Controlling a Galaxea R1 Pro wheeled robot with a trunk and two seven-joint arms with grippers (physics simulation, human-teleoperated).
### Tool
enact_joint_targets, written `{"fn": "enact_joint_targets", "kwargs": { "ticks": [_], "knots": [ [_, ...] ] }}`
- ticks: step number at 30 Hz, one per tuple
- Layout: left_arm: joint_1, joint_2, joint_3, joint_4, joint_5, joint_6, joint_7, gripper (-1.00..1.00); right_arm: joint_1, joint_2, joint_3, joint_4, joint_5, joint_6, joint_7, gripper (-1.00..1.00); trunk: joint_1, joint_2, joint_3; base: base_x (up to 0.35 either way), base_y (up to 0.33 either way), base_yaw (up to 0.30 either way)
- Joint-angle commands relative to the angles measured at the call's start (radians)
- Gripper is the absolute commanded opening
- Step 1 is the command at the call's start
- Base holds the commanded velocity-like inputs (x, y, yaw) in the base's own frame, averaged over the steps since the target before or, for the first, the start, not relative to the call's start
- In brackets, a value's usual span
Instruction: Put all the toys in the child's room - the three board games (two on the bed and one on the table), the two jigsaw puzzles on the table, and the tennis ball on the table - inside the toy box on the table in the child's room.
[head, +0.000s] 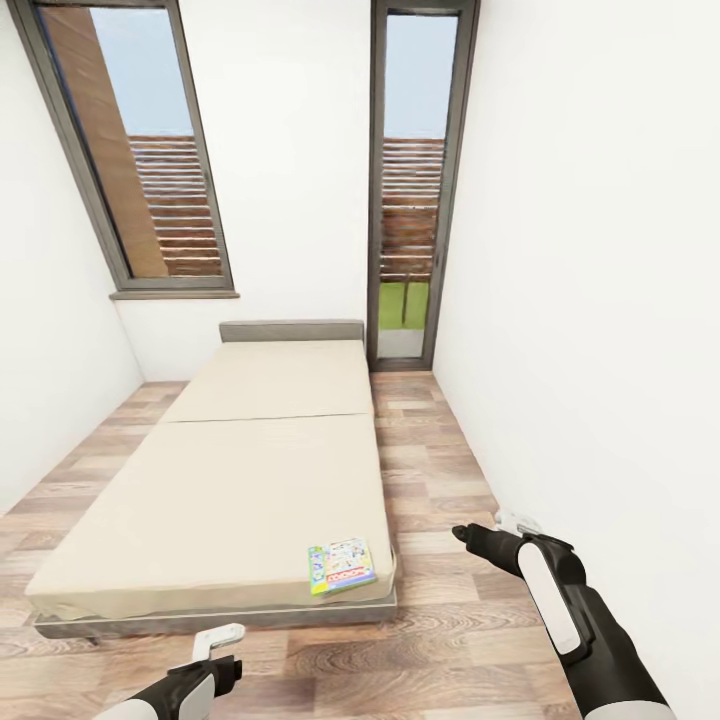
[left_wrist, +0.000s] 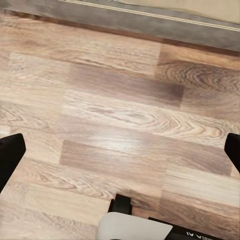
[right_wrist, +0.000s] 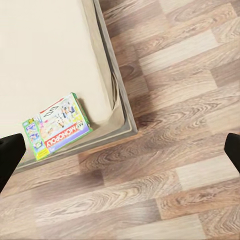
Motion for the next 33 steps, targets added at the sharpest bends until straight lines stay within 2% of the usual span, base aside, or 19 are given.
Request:
{"fn": "enact_joint_targets", "kwargs": {
  "ticks": [1,13,16,18,19,21,22,24,28,33],
  "knots": [
    [0.0,0.0,0.002,-0.002,0.005,0.005,0.002,1.0,-0.001,0.0,0.0,-0.002,-0.011,0.004,-0.008,1.0,0.001,-0.002,-0.002,0.0,0.05,0.0],
    [0.0,0.0,0.003,-0.002,0.005,0.006,0.002,1.0,-0.001,-0.001,-0.011,0.007,-0.016,0.007,-0.006,1.0,0.001,-0.002,-0.002,-0.008,0.025,0.0],
    [-0.001,0.0,0.003,-0.002,0.005,0.006,0.001,1.0,-0.001,-0.003,-0.038,0.009,-0.032,0.008,-0.004,1.0,0.001,-0.002,-0.002,-0.068,0.144,0.0],
    [-0.001,0.0,0.003,-0.002,0.005,0.006,0.001,1.0,-0.001,-0.005,-0.082,0.012,-0.068,0.008,-0.002,1.0,0.001,-0.002,-0.002,-0.043,0.095,0.0],
    [-0.001,0.0,0.003,-0.002,0.005,0.006,0.0,1.0,-0.001,-0.009,-0.12,0.02,-0.102,0.009,0.001,1.0,0.001,-0.002,-0.002,-0.024,0.054,0.0],
    [-0.001,0.0,0.003,-0.002,0.005,0.007,0.0,1.0,-0.001,-0.012,-0.156,0.04,-0.141,0.01,0.008,1.0,0.001,-0.002,-0.002,-0.017,0.054,0.0],
    [-0.001,0.0,0.003,-0.002,0.006,0.008,0.0,1.0,-0.001,-0.015,-0.189,0.07,-0.18,0.011,0.017,1.0,0.001,-0.002,-0.002,-0.018,0.106,0.0],
    [0.0,0.0,0.003,-0.002,0.006,0.009,0.0,1.0,-0.001,-0.02,-0.23,0.132,-0.231,0.012,0.037,1.0,0.001,-0.002,-0.002,-0.049,0.155,0.0],
    [0.001,0.0,0.003,-0.002,0.007,0.009,0.0,1.0,-0.001,-0.034,-0.261,0.223,-0.271,0.009,0.061,1.0,0.001,-0.002,-0.002,-0.104,0.213,0.0],
    [0.001,0.001,0.003,-0.002,0.007,0.009,0.0,1.0,0.0,-0.058,-0.273,0.272,-0.293,0.005,0.072,1.0,0.001,-0.002,-0.002,-0.174,0.213,0.0]
  ]
}}
